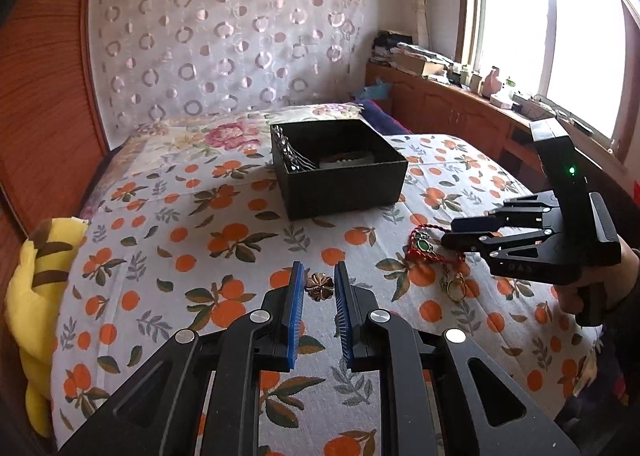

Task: Organize jewelry
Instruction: 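Carry the brooch and red bracelet over the black box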

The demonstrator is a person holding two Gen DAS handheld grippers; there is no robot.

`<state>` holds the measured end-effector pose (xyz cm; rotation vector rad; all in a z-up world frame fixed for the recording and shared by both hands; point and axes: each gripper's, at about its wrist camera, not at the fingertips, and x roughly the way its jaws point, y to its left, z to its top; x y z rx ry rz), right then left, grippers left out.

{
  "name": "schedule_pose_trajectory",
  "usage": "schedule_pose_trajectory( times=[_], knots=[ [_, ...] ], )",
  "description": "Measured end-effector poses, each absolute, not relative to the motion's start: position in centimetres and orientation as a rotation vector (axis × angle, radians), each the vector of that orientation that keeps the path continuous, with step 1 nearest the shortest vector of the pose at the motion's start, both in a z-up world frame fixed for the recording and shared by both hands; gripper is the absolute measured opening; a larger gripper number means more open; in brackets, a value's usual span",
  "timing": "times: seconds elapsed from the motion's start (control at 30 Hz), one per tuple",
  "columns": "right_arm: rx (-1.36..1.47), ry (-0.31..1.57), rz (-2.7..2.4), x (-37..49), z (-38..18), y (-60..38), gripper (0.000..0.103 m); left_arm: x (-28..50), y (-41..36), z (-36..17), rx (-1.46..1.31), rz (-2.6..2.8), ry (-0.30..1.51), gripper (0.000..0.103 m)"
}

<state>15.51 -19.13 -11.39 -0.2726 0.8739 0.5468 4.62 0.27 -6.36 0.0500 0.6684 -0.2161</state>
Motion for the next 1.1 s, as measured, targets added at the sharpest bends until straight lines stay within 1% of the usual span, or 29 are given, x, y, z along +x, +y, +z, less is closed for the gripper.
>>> schedule_pose_trajectory(
  times=[0.03,0.27,0.7,0.9,1.1],
  knots=[
    [-0.28,0.873,0.549,15.3,-11.4,-19.0,0.008,4.6,0.3,-6.3,0.047,-0.214,0.665,0.014],
    [-0.269,0.83,0.543,14.7,-10.4,-19.4,0.008,4.6,0.8,-5.9,0.034,-0.199,0.653,0.014],
    [-0.253,0.645,0.549,13.9,-3.0,-19.0,0.008,4.6,1.7,-5.0,0.02,-0.177,0.626,0.014],
    [-0.258,0.611,0.558,15.3,-1.5,-17.6,0.008,5.7,2.0,-4.3,0.022,-0.178,0.62,0.014],
    [-0.231,0.6,0.565,17.6,-1.5,-16.8,0.008,8.3,1.7,-3.5,0.025,-0.187,0.62,0.014]
  ],
)
